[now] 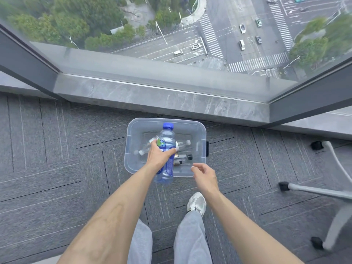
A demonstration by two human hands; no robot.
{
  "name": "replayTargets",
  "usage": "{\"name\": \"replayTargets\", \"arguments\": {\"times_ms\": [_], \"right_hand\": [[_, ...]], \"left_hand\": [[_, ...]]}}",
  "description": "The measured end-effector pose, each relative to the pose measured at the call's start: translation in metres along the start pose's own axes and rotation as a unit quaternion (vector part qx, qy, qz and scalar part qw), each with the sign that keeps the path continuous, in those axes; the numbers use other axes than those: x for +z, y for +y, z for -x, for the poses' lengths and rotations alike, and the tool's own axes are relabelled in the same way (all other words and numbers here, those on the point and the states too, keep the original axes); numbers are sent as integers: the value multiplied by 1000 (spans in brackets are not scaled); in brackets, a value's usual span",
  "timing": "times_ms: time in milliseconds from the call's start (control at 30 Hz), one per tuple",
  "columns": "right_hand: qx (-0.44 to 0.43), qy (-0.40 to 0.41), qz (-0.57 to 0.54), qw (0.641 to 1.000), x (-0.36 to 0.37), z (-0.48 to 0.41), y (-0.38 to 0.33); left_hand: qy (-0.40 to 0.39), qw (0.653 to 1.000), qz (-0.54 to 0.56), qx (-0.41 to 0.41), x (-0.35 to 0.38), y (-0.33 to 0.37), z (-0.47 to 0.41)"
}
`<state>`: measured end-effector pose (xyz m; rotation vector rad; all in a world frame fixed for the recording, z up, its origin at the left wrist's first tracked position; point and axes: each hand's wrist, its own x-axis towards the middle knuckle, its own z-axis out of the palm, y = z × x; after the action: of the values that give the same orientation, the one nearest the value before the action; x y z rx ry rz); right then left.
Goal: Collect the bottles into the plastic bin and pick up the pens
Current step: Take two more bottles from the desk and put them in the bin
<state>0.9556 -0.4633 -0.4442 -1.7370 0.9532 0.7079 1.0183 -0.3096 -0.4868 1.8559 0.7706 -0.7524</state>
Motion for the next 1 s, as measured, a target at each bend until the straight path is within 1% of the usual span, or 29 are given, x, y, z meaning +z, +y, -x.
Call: {"name": "replayTargets", "arguments": {"times_ms": [67, 133, 300, 467, 567, 633, 800, 900, 1000], "right_hand": [[2, 10, 0, 1000, -9, -3, 4], [11, 20, 3, 1000, -20, -3, 7], [33, 30, -10, 999, -37, 11, 5], [31, 9, -11, 999, -54, 46, -18], [17, -6, -10, 1000, -68, 80, -44], [-8, -20, -9, 1000, -78, 105, -65], [-55, -47, 4, 997, -105, 162, -108], [-89, -59, 14, 994, -120, 191, -133], [-116, -75, 35, 990, -128, 220, -150]], "left_hand": [[4, 1000, -23, 6, 8, 7, -3], [5, 999, -50, -10, 9, 9, -3], [-14, 998, -58, -19, -5, 11, 16], [-52, 993, -103, -16, -25, 27, 64], [-41, 993, -113, -14, -37, 51, 107], [-28, 995, -94, -3, -45, 72, 136], [0, 1000, -6, 3, -64, 110, 213], [21, 998, 51, -10, -81, 123, 260], [39, 996, 76, -12, -97, 124, 302]]}}
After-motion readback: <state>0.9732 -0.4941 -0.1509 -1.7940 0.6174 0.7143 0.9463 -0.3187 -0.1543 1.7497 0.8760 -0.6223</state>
